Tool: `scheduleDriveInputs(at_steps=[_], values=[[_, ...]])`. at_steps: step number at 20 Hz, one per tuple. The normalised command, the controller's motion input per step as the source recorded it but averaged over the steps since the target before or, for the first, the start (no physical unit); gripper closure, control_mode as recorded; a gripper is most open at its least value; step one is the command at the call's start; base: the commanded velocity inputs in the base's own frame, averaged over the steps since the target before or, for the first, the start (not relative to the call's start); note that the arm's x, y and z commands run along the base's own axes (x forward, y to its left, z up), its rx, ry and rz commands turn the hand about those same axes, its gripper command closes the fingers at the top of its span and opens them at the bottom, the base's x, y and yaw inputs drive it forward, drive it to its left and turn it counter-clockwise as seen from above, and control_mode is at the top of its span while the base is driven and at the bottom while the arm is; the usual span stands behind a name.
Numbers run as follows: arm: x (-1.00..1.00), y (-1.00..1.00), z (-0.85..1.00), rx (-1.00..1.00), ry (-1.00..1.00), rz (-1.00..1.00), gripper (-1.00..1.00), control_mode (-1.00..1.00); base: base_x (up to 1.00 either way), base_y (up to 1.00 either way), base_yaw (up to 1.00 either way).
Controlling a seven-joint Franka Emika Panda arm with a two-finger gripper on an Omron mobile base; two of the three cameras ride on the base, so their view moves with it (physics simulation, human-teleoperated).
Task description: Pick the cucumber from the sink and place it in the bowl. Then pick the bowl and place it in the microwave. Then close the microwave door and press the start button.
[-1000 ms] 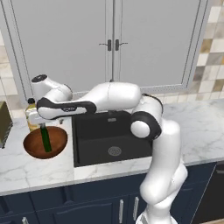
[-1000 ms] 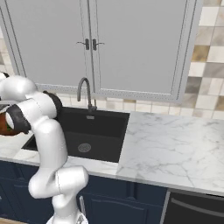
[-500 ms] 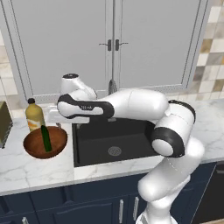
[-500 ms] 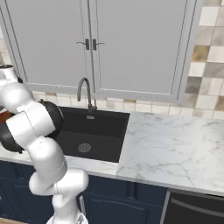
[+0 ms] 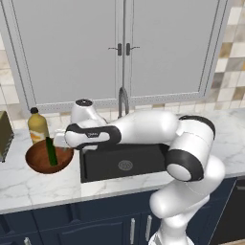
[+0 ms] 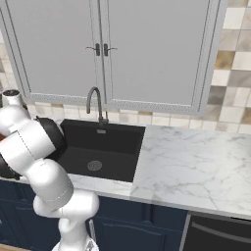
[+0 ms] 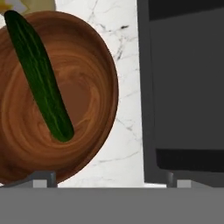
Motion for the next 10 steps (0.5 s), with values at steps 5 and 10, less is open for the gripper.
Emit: scheduleDriveInputs(at_steps=[5, 10], values=[[0.00, 0.12, -0.31, 0.01, 0.00, 0.00, -1.00, -1.00, 0.00, 0.00, 0.00], [0.00, 0.00, -0.24, 0.02, 0.00, 0.00, -1.00, -1.00, 0.00, 0.00, 0.00]])
